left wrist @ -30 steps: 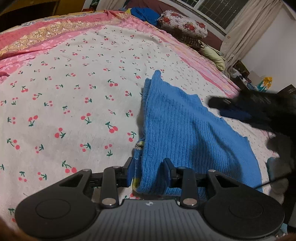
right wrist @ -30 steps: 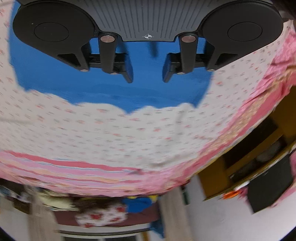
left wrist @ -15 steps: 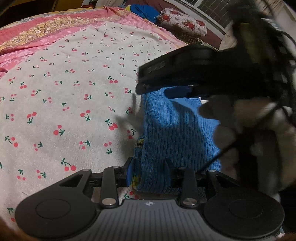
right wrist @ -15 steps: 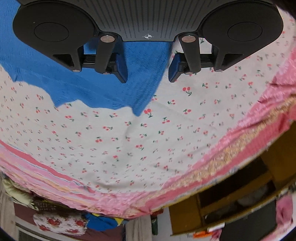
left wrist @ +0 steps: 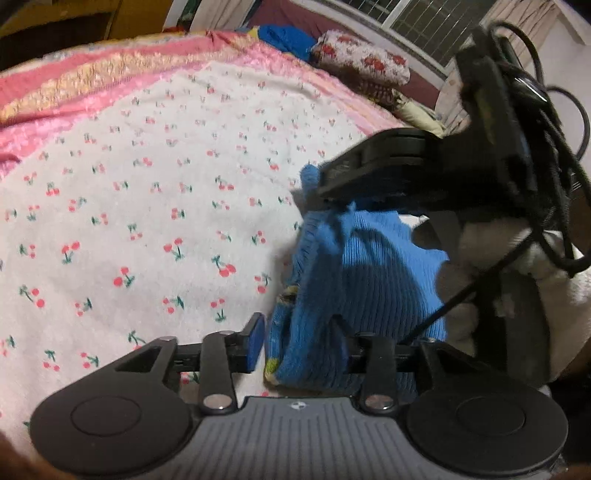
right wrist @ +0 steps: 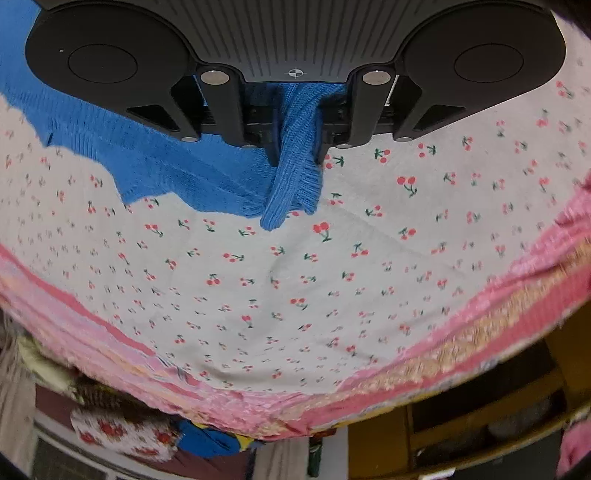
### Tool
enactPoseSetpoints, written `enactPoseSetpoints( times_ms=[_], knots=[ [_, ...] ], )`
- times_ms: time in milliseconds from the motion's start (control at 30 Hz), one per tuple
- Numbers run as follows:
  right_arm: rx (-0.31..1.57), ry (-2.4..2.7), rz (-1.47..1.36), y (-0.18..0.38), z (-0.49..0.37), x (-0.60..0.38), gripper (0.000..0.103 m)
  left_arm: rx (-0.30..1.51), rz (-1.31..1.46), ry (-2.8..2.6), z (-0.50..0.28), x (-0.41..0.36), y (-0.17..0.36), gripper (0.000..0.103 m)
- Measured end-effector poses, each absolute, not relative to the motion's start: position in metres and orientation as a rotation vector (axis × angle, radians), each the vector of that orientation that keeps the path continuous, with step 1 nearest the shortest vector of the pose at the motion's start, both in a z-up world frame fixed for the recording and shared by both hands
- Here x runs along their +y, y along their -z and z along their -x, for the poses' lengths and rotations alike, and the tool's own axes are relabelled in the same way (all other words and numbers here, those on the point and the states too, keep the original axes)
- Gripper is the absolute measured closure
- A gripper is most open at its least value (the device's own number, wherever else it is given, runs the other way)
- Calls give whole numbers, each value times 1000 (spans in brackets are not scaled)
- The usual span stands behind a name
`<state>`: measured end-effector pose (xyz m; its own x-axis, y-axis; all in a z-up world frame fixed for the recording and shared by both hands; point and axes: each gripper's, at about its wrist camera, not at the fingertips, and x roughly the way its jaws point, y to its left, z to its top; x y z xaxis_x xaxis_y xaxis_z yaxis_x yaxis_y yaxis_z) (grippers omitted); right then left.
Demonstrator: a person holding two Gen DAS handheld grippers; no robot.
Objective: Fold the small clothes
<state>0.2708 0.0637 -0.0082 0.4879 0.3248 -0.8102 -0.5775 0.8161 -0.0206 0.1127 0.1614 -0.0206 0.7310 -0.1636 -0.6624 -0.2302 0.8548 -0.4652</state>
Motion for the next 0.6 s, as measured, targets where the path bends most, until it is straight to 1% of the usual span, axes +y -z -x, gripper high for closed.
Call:
enactPoseSetpoints(
  times_ms=[33, 100, 167, 200, 433, 467, 500, 533, 600],
  knots=[
    [909, -564, 284, 5, -272, 59, 91, 748, 547, -47, -112, 161, 19, 52],
    [905, -572, 243, -2, -272, 50, 91, 732, 529, -57, -111, 160, 17, 45],
    [897, -577, 203, -11, -273, 39, 92, 730, 511, -61, -112, 157, 17, 40],
    [894, -579, 183, -14, -274, 34, 92, 732, 498, -61, -112, 155, 18, 38],
    [890, -608, 51, -31, -278, 2, 92, 688, 431, -62, -117, 132, 15, 39],
    [889, -610, 39, -31, -278, -2, 92, 685, 427, -60, -117, 130, 14, 44],
    [888, -613, 26, -33, -277, -7, 92, 687, 424, -53, -118, 127, 12, 53],
    [888, -616, 11, -34, -277, -14, 92, 697, 423, -45, -121, 124, 12, 58],
    [886, -617, -15, -36, -277, -26, 92, 705, 433, -28, -122, 119, 11, 76]
  ],
)
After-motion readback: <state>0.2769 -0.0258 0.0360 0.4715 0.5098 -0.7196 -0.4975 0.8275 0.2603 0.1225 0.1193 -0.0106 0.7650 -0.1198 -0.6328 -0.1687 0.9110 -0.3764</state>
